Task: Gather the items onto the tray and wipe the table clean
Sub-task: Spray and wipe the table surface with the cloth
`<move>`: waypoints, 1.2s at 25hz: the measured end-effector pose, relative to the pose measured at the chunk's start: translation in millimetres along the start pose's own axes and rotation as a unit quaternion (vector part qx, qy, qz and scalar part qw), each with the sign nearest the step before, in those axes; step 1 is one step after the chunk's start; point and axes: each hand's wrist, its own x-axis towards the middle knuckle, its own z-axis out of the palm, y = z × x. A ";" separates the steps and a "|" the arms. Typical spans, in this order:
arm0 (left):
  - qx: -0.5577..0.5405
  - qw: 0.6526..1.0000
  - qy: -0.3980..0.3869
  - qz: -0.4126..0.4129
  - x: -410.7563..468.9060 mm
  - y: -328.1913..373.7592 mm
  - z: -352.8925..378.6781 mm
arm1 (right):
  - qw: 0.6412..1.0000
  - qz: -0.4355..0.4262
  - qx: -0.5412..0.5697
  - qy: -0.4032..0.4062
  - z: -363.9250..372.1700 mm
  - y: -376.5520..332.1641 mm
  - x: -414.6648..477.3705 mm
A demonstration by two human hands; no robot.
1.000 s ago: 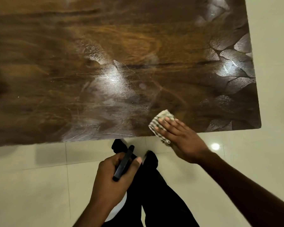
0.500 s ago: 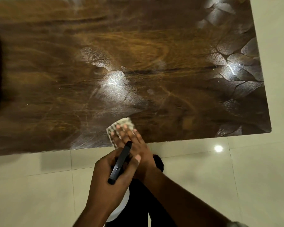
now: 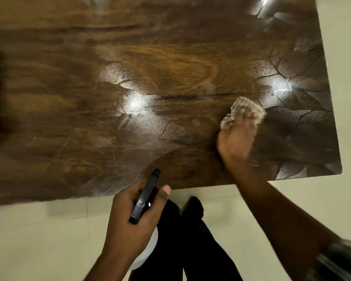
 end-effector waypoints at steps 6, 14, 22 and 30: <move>-0.014 1.000 -0.024 0.014 30.0 19.0 -8.8 | 0.831 -0.511 -0.048 -0.213 49.0 -55.9 -129.7; 0.013 0.998 -0.046 0.037 53.9 46.1 -21.1 | 0.983 -0.172 -0.050 -0.050 -36.4 85.6 25.5; 0.013 0.998 0.002 0.059 79.1 65.6 -5.5 | 0.997 -0.066 -0.012 -0.023 16.9 -44.8 -23.9; -0.005 0.997 -0.028 0.077 101.4 85.1 -0.2 | 0.819 -0.533 -0.082 -0.195 10.8 -48.7 21.9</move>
